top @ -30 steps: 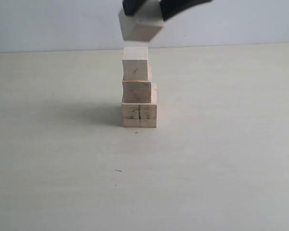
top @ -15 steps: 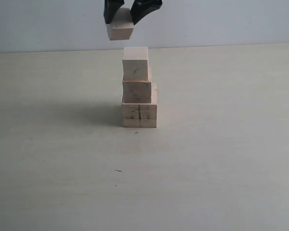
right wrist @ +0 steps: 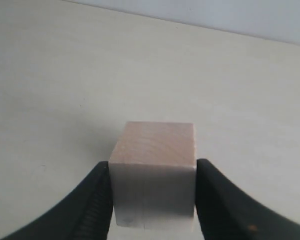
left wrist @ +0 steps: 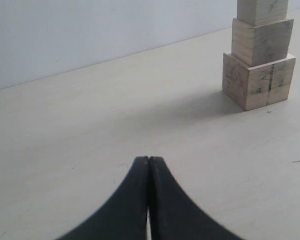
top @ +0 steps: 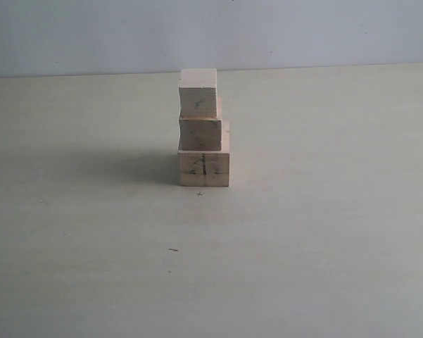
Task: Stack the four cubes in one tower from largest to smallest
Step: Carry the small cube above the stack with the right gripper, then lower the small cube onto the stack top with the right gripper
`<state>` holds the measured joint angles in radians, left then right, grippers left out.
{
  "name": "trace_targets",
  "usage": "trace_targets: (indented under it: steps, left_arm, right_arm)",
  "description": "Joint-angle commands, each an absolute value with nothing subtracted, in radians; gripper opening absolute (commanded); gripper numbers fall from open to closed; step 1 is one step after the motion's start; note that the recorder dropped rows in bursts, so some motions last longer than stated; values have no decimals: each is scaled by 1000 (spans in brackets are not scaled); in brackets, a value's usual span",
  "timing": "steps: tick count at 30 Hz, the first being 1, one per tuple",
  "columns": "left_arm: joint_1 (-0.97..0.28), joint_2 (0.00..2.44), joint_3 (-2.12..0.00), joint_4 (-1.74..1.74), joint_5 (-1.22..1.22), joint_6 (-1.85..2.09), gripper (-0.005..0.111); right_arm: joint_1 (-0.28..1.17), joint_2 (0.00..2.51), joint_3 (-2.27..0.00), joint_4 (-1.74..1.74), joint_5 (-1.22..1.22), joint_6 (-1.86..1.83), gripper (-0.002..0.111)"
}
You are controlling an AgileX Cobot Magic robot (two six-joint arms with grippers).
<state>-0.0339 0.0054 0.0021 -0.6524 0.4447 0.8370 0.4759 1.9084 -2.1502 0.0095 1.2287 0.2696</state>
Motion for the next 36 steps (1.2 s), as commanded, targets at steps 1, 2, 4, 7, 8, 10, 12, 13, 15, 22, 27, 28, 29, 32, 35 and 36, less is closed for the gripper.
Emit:
trace_targets:
  steps: [1,2,4,7,8,10,12,13,15,22,27,28,29,32,35,36]
  left_arm:
    - [-41,0,0,-652,443,835,0]
    - [-41,0,0,-652,443,835,0]
    - [-41,0,0,-652,443,835,0]
    - [-41,0,0,-652,443,835,0]
    - [-41,0,0,-652,443,835,0]
    - [-41,0,0,-652,443,835,0]
    - [-41,0,0,-652,443,835,0]
    - [-41,0,0,-652,443,835,0]
    - [-41,0,0,-652,443,835,0]
    - [-41,0,0,-652,443,835,0]
    - [-41,0,0,-652,443,833,0]
    - [-41,0,0,-652,443,833,0]
    - [-41,0,0,-652,443,833,0]
    - [-41,0,0,-652,443,833,0]
    - [-41,0,0,-652,443,835,0]
    - [-41,0,0,-652,443,835,0]
  right_arm:
    - [477,1896,-2159,28,1221,172,29]
    - [477,1896,-2159,26,1221,145,29]
    - [477,1895,-2159,7,1221,67,29]
    - [477,1870,-2159,43,1221,185,29]
    - [477,1865,-2159,92,1221,188,29]
    - [477,1853,-2159,203,1221,197,29]
    - [489,1851,-2159,270,1221,197,29]
    - [497,1851,-2159,243,1221,197,29]
    - [516,1865,-2159,119,1221,197,29]
    - [525,1953,-2159,123,1221,265,29]
    - [535,2012,-2159,62,1221,311,29]
    - [535,2016,-2159,57,1221,327,29]
    - [533,2019,-2159,57,1221,338,29]
    - [535,2019,-2141,69,1221,349,29]
    - [535,2000,-2075,53,1221,351,29]
    - [533,1986,-2044,53,1221,359,29]
